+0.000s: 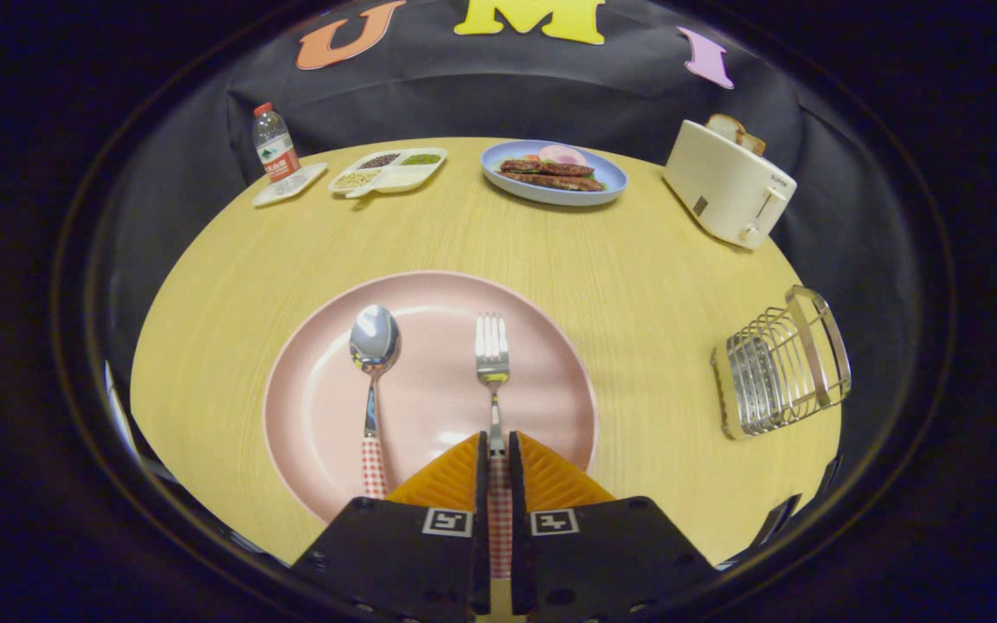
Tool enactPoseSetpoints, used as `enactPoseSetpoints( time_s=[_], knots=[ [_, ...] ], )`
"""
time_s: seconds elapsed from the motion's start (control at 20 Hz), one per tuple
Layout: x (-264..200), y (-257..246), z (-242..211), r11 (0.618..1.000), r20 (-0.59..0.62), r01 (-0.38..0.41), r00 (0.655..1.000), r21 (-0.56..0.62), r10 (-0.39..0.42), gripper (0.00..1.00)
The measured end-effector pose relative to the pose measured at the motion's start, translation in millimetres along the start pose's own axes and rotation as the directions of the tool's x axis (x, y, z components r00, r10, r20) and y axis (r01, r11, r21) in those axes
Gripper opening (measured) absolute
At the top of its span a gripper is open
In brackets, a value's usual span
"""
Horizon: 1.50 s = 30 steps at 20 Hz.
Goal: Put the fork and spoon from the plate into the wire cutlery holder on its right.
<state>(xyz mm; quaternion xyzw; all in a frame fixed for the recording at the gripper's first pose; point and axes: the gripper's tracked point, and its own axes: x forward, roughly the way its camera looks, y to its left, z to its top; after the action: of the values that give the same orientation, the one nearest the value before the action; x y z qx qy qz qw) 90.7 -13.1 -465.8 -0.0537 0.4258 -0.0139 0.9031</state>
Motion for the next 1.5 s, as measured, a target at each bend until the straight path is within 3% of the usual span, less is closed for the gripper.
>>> enactPoseSetpoints(
  time_s=[0.15,0.2,0.55,1.1,1.5],
  knots=[
    [-9.9,-0.1,1.4,1.0,-0.014,-0.023,1.0,0.001,0.023,0.1],
    [-15.3,-0.9,3.2,0.999,-0.009,-0.035,0.999,0.001,0.035,0.03],
    [-70.9,-12.7,24.8,0.993,0.016,-0.099,0.995,0.06,0.098,0.03],
    [-143.0,-135.9,65.0,0.993,0.101,-0.055,0.994,0.103,0.045,0.03],
    [-157.0,-218.4,56.3,0.995,-0.014,-0.04,0.999,0.097,0.041,0.03]
  ],
)
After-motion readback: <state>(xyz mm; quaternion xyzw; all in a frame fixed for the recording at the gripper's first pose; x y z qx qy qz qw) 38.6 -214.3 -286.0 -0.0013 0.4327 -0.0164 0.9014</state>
